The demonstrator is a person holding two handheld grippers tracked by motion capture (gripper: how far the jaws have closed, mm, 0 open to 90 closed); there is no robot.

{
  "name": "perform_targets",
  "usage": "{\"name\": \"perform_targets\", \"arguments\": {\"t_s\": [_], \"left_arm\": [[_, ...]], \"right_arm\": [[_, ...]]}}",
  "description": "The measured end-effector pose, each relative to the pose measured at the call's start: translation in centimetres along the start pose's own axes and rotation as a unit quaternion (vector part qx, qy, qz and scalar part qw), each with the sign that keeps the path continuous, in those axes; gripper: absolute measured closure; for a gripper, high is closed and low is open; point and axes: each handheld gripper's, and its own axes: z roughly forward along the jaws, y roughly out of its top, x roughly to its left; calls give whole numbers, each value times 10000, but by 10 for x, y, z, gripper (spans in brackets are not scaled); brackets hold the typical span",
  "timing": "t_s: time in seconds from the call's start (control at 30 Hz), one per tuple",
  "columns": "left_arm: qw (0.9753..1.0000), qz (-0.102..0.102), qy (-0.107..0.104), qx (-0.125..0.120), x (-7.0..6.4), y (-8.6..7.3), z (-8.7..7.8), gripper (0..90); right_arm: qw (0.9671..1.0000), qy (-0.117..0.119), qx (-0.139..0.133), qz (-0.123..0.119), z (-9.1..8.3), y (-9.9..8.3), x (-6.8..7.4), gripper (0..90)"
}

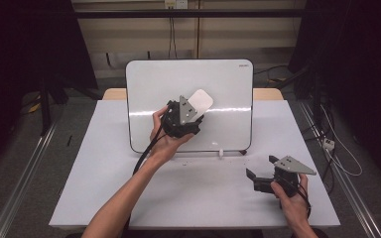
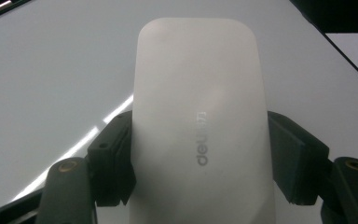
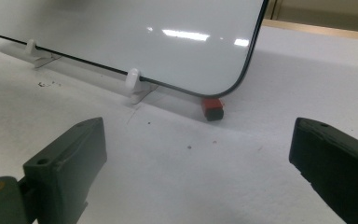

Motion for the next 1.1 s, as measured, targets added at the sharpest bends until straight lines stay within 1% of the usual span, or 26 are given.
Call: {"name": "perform_targets", "arguments": {"t_s": [0.07,0.17,0.23,0.37,0.57,0.6,0.67,0.7,0.83,0.9,0.97,1.1], "left_arm": [[10000,12,8,13,1,-1,-2,311],[10000,36,-5,18,3,-5,-11,311],[10000,42,-5,24,3,-6,-13,311],[10000,-30,24,20,8,-11,-23,312],[9999,-69,54,51,13,-18,-32,311],[9999,-82,96,73,15,-22,-35,311],[9999,-110,104,68,16,-23,-36,311],[9997,-135,173,105,18,-26,-40,311],[9995,-142,235,125,21,-29,-46,311],[9993,-166,302,123,22,-31,-51,311],[9992,-209,340,78,26,-32,-58,311],[9989,-258,387,-10,28,-32,-64,311]], "right_arm": [[10000,-1,-3,-3,0,0,0,43],[10000,-9,-1,-2,0,1,0,43],[10000,-8,1,-3,1,1,0,43],[10000,-4,17,-18,4,3,2,43],[10000,-8,40,45,5,2,1,44],[10000,-13,26,34,5,2,1,44],[10000,-18,10,30,4,2,0,44],[10000,-25,-2,35,3,2,-1,44],[10000,-19,-8,47,1,1,-2,44],[10000,-5,-25,24,2,1,-2,44],[10000,19,-23,21,2,1,-2,44],[10000,13,-20,46,2,1,-2,44]]}}
